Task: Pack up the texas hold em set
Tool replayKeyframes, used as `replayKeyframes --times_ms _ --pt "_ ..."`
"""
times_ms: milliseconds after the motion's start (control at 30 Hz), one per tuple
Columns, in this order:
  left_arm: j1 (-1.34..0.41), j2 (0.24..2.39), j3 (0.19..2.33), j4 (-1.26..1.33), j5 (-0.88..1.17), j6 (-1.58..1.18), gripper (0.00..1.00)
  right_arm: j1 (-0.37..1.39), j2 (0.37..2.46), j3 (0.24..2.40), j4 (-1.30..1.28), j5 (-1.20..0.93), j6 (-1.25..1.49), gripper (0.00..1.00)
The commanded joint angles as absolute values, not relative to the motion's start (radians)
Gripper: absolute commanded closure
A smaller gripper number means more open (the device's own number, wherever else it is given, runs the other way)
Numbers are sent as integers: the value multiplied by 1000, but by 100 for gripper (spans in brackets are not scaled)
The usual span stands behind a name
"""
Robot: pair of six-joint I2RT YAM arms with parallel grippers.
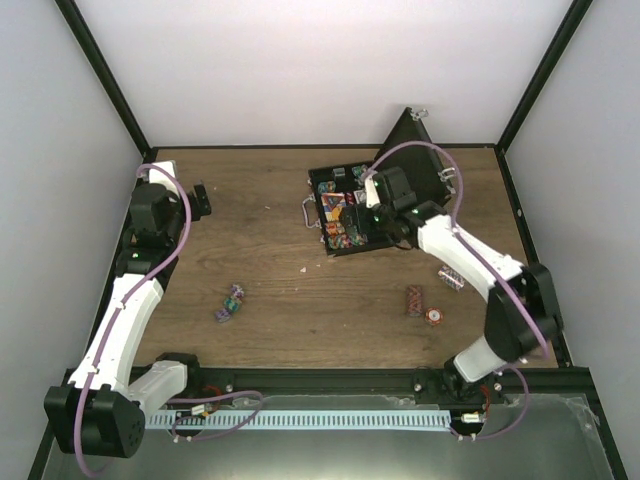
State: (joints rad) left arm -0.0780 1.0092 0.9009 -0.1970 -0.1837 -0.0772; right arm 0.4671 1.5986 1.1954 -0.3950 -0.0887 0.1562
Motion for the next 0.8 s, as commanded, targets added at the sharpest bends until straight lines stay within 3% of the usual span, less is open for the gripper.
replayKeyframes --times_ms 0,100,300,400,467,767 --pt "-77 1009 892 -191 -208 -75 0 474 1445 1101 -522 -182 303 2" --pt "-76 1009 890 -187 -214 -77 0 459 1355 1039 -578 -262 386 0" --pt "-77 1015 892 -189 -206 -81 0 391 1306 968 -773 -152 544 0" --pt "-77 1018 892 -187 -184 -80 0 330 1228 902 -712 -320 600 0" --pt "-77 1016 890 -184 -178 -80 0 313 1197 883 -723 -314 648 0" --pt "-77 1016 892 -192 -191 -86 0 211 1272 845 -893 -198 681 0"
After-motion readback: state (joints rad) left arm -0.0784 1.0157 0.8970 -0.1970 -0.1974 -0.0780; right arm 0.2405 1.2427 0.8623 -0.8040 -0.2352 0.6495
